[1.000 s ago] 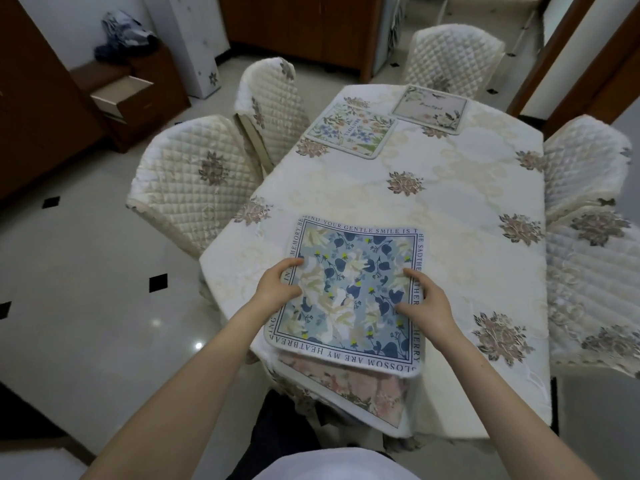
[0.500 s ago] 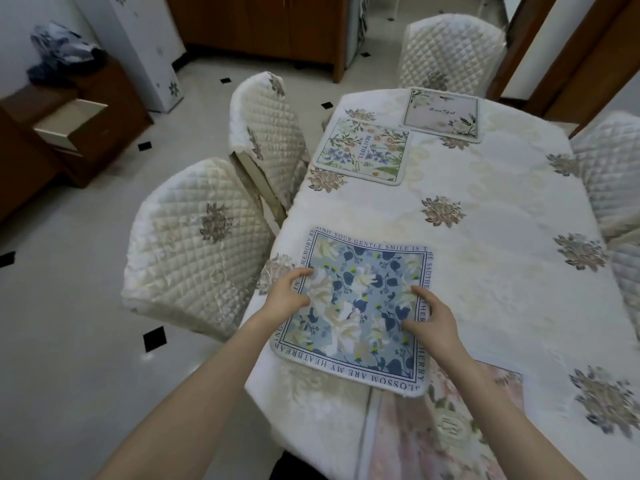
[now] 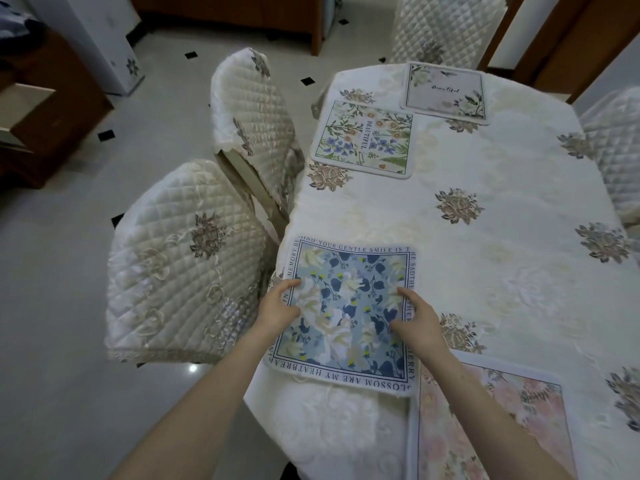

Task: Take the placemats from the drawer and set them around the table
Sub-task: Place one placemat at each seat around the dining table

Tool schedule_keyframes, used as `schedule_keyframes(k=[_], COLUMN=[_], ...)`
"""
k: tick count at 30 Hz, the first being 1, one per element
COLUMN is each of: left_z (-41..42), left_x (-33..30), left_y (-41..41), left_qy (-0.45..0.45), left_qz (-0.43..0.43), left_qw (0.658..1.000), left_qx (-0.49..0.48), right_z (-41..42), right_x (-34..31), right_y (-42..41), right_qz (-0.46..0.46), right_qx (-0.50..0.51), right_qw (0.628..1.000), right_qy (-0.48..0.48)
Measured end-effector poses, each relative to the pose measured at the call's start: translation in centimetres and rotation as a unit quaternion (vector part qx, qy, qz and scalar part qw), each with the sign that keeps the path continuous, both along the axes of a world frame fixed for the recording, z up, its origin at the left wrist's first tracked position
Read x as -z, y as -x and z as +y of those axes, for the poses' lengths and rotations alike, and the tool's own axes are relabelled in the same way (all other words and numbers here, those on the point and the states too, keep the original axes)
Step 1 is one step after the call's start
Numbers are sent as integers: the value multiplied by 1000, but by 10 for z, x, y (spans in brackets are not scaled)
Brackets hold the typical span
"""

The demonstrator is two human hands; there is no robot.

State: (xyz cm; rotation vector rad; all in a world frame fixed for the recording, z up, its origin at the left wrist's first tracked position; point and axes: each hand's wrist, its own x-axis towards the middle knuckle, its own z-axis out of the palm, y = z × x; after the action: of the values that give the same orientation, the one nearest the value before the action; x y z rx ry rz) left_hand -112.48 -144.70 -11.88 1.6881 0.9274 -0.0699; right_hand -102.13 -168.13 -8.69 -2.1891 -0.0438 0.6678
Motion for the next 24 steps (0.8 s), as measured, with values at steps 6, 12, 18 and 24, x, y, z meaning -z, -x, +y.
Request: schedule_keyframes(k=[6, 12, 18, 24], left_z=[2, -6, -21, -26], left_x=[16, 30, 58, 83], left_y=[3, 5, 17, 28], left_qy=[-38, -204, -431, -463], left_qz=[-25, 36, 68, 46], left_qw=[999, 975, 870, 830], left_qx=[25, 83, 230, 306], right_z=[-3, -10, -18, -24], right_x=[17, 33, 70, 99], right_y=[1, 6, 18, 22], right_qz=[-17, -59, -191, -267], right_qx=[12, -21, -147, -225], right_qw=[1000, 998, 944, 894], right_qy=[-2, 2, 226, 282])
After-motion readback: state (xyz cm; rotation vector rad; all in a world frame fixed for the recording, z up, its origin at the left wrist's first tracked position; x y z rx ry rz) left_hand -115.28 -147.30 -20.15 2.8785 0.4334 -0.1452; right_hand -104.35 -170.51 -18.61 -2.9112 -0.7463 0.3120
